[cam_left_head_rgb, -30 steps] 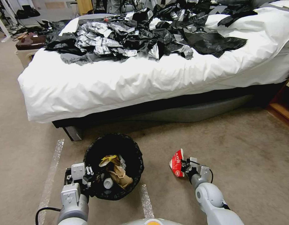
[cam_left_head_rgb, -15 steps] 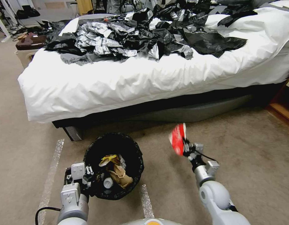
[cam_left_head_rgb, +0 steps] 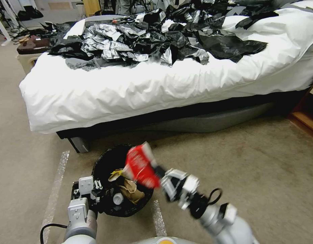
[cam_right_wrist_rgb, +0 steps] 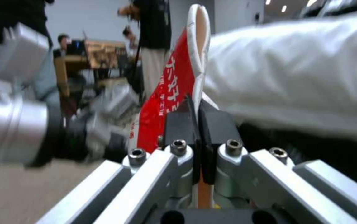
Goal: Pick up the trash bin, then pick up the garbage from the floor and place it into the trash bin.
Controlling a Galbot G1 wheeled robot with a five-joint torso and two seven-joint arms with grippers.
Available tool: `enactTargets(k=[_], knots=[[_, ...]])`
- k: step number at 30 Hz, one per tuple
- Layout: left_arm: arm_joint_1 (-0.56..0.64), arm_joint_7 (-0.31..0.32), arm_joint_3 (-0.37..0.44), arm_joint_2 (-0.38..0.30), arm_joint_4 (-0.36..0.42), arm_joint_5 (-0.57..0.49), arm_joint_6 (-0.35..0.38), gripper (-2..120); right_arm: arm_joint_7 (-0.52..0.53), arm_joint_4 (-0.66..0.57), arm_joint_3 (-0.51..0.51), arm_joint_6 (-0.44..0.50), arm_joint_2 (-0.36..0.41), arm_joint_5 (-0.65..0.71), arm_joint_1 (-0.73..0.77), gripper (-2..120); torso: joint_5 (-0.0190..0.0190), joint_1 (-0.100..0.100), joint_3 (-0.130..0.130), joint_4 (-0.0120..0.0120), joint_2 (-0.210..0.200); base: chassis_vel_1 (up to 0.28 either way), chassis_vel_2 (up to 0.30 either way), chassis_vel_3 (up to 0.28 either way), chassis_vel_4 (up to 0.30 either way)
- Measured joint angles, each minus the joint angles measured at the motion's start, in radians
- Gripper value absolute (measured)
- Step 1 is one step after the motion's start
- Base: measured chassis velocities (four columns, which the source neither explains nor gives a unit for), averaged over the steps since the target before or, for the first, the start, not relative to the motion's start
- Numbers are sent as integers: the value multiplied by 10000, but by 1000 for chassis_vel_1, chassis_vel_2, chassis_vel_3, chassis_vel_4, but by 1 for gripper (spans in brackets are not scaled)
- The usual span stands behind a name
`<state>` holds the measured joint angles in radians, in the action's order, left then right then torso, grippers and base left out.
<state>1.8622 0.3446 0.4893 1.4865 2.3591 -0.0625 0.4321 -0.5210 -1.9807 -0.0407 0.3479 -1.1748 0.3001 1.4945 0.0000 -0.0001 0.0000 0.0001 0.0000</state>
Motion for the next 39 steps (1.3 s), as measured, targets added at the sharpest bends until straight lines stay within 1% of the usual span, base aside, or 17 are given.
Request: enactTargets(k=[2,3,6,11,18,22,23,24,25,29,31,32,33,34,37,38,39], knots=[[19,0,-26,0,3,11,0,1,394,558,430,-186,14,-99,-369,0,0,1,0,0,0,0,0,0,0],[19,0,-26,0,3,11,0,1,394,558,430,-186,14,-99,-369,0,0,1,0,0,0,0,0,0,0],[74,0,-120,14,15,62,-3,1,828,1245,682,-413,-205,-75,-935,0,-1,1,0,0,0,0,0,0,0],[116,1,-222,50,16,159,-36,1,1131,1636,833,-570,-381,58,-1328,0,0,0,0,-1,0,0,0,0,0],[171,-2,-365,107,15,343,-128,1,1534,2593,1114,-772,-731,-34,-2190,0,0,1,1,-1,0,0,0,0,0],[201,-1,-382,112,15,378,-146,1,1774,2764,1181,-975,-806,-52,-2409,0,-1,1,1,0,0,0,0,0,0],[207,-1,-382,115,15,390,-151,1,1890,2768,1205,-1120,-809,-54,-2450,2,0,1,1,0,0,0,0,0,0],[208,0,-382,121,15,396,-153,1,1967,2768,1214,-1214,-811,-54,-2477,7,-1,1,1,-1,0,0,0,0,0],[208,0,-382,121,15,396,-153,1,1967,2768,1214,-1214,-811,-54,-2477,7,-1,1,1,-1,0,0,0,0,0],[170,-8,-391,128,15,396,-153,1,2010,2669,1213,-1278,-798,-78,-2399,25,0,0,0,-1,0,0,0,0,0],[164,-8,-391,128,15,396,-152,1,2011,2643,1210,-1279,-789,-79,-2376,26,0,1,0,-1,0,0,0,0,0],[131,-10,-392,129,8,395,-148,1,2010,2567,1177,-1279,-752,-98,-2299,35,-1,0,0,-2,0,0,0,0,0],[113,-12,-395,129,2,392,-141,1,2010,2530,1150,-1280,-729,-100,-2264,38,0,0,0,-2,0,0,0,0,0],[113,-12,-395,129,2,392,-141,1,2010,2530,1150,-1280,-729,-100,-2264,38,0,0,0,-2,0,0,0,0,0],[71,-12,-398,117,-29,365,-123,1,2006,2430,1055,-1258,-633,-112,-2109,52,0,1,0,-1,0,0,0,0,0],[71,-12,-398,117,-29,365,-123,1,2006,2430,1055,-1258,-633,-112,-2109,52,0,1,0,-1,0,0,0,0,0],[60,-14,-398,106,-31,352,-118,1,2000,2376,1015,-1240,-610,-121,-2030,59,0,1,0,-1,0,0,0,0,0]])
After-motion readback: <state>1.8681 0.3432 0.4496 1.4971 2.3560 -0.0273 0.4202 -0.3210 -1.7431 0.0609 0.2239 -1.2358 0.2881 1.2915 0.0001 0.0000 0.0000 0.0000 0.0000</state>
